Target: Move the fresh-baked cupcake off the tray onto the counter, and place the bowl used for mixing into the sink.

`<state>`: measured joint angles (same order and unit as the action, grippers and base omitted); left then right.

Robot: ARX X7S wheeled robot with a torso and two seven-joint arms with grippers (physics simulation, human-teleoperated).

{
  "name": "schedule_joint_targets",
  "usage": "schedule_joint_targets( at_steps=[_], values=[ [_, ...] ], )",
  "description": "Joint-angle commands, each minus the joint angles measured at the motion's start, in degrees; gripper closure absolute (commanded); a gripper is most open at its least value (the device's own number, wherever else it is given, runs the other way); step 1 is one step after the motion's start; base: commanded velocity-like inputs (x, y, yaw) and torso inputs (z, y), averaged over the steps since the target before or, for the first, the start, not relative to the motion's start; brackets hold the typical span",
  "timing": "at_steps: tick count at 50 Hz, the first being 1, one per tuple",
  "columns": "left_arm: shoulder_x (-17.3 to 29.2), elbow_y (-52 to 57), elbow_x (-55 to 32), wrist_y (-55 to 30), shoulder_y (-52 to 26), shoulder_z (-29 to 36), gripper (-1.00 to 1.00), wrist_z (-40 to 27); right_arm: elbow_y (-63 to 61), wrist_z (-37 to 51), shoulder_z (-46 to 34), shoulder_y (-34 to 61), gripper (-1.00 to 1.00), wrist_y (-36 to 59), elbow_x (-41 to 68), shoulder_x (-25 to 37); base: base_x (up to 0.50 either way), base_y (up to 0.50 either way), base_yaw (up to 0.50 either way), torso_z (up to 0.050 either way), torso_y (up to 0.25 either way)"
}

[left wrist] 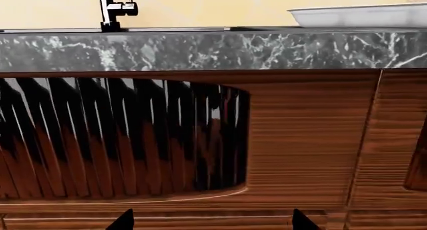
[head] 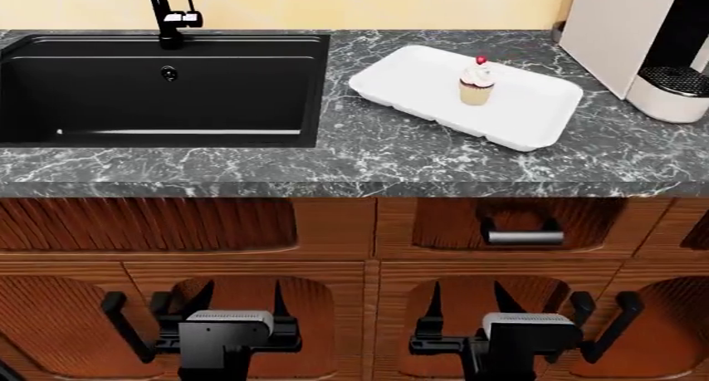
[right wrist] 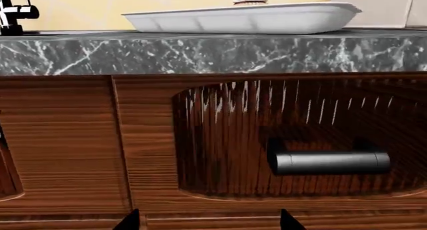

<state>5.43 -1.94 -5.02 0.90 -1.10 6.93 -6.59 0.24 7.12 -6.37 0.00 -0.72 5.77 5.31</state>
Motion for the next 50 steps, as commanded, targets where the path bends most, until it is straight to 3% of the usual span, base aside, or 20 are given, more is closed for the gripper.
schedule_joint_targets(
  at_steps=[1,8,24,50],
  values=[
    [0.68,-0.63,-0.67,0.36,-0.28,0.81,-1.00,-0.78,0.12,0.98,-0.73,0.16,-1.00,-0.21,0.71,0.69,0.00,-0.50,0.00,0.000,0.000],
    [1.06,-0.42,-1.02,0.29,-0.31,1.30,-1.00,-1.13,0.14,1.37,-1.24,0.10,-1.00,-0.64,0.93,1.13,0.00,-0.46,0.00,0.000,0.000],
    [1.83,0.21,-1.04,0.50,-0.26,2.23,-1.00,-2.46,0.26,2.47,-2.32,-0.01,-1.00,-1.68,0.96,1.87,0.00,0.00,0.00,0.000,0.000],
    [2.62,0.40,-3.18,1.02,-0.23,3.22,-1.00,-2.79,0.22,3.29,-3.42,0.18,-1.00,-1.33,2.33,2.91,0.00,0.00,0.00,0.048,0.000]
  ],
)
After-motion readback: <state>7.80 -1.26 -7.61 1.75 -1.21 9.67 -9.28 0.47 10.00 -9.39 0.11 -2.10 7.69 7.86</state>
